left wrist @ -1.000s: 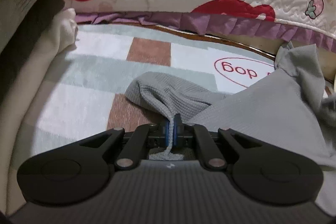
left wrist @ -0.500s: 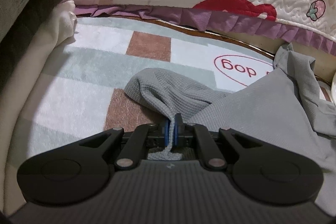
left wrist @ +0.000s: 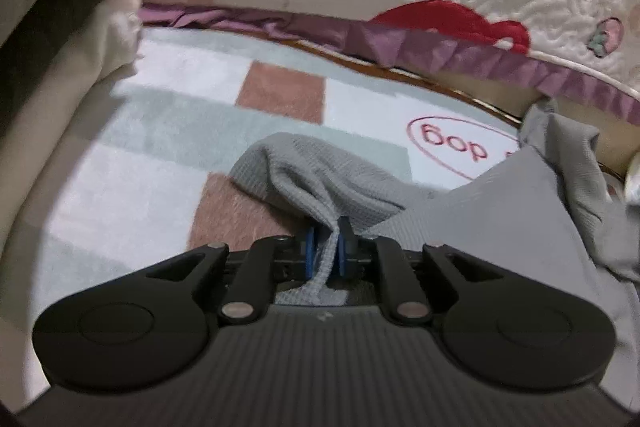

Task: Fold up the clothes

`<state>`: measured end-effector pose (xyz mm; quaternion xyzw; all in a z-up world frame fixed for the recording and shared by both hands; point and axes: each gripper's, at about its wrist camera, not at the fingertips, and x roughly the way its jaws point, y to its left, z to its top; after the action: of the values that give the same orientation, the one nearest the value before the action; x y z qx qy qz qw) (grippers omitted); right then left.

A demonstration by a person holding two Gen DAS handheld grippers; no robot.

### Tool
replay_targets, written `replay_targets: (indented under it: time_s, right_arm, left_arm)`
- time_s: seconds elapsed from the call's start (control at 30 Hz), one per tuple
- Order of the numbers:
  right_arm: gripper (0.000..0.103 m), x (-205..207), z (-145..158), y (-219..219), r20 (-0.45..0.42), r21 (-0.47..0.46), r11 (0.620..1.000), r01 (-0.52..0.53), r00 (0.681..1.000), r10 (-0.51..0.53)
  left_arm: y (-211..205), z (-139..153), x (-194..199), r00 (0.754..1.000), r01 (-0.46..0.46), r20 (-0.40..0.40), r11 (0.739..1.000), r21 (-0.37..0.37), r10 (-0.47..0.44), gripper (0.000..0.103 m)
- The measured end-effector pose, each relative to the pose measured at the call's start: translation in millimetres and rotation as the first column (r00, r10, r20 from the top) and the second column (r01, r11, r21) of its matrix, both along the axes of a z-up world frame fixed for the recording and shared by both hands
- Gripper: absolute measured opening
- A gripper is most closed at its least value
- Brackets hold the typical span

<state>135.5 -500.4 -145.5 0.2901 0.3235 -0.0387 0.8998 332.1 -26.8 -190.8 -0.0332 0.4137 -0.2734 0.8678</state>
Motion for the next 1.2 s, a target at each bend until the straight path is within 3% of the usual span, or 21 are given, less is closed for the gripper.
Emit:
replay_targets:
  time_s: [0.1, 0.23, 0.43, 0.63, 0.77, 0.97, 1.0, 1.07, 1.1, 1.13, 1.2]
  right_arm:
    - [0.006, -17, 26, -33, 0.104, -0.045, 0.984, 0.171, 0.981, -0.166]
    - [0.006, -39, 28, -79, 0.084, -0.030, 0.946, 0.322, 0.944, -0.319]
    - [0.005, -60, 18, -118, 0.064, 0.057, 0.898, 0.435, 0.896, -0.438]
    - [0.005, -59, 1, -137, 0.008, 0.128, 0.877, 0.463, 0.884, -0.467]
    - [0.005, -48, -5, -133, -0.036, 0.112, 0.892, 0.438, 0.899, -0.437]
    - [0.005, -39, 18, -125, 0.099, 0.137, 0.922, 0.363, 0.921, -0.378]
    - [0.005, -34, 19, -125, 0.076, 0.097, 0.924, 0.370, 0.923, -0.377]
    - [0.016, -21, 10, -131, -0.049, 0.068, 0.928, 0.367, 0.930, -0.364]
    - [0.025, -15, 3, -135, -0.126, 0.065, 0.930, 0.362, 0.927, -0.352]
    - [0.027, -12, -2, -136, -0.181, 0.049, 0.927, 0.371, 0.916, -0.357]
    - [0.029, -22, -4, -132, -0.178, 0.020, 0.910, 0.413, 0.898, -0.403]
  left_arm:
    - [-2, 10, 4, 0.998, 0.008, 0.057, 0.999, -0.042, -0.006, 0.004]
    - [-4, 22, 8, 0.991, 0.023, 0.134, 0.995, -0.098, -0.010, 0.004]
    - [-13, 37, 28, 0.985, 0.003, 0.173, 0.987, -0.162, 0.025, 0.004]
    - [-16, 33, 49, 0.979, -0.086, 0.171, 0.987, -0.138, 0.109, 0.004]
    - [-14, 19, 55, 0.982, -0.118, 0.132, 0.985, -0.128, 0.135, 0.004]
    - [-23, 19, 46, 0.982, -0.054, 0.174, 0.995, -0.082, 0.068, 0.004]
    - [-24, 17, 47, 0.984, -0.057, 0.165, 0.995, -0.076, 0.069, 0.006]
    - [-26, 12, 49, 0.991, -0.077, 0.110, 0.996, -0.055, 0.082, 0.013]
    - [-25, 10, 50, 0.993, -0.081, 0.081, 0.996, -0.047, 0.085, 0.024]
    - [-24, 10, 50, 0.994, -0.080, 0.065, 0.996, -0.048, 0.083, 0.030]
    - [-22, 13, 46, 0.996, -0.067, 0.062, 0.996, -0.061, 0.071, 0.035]
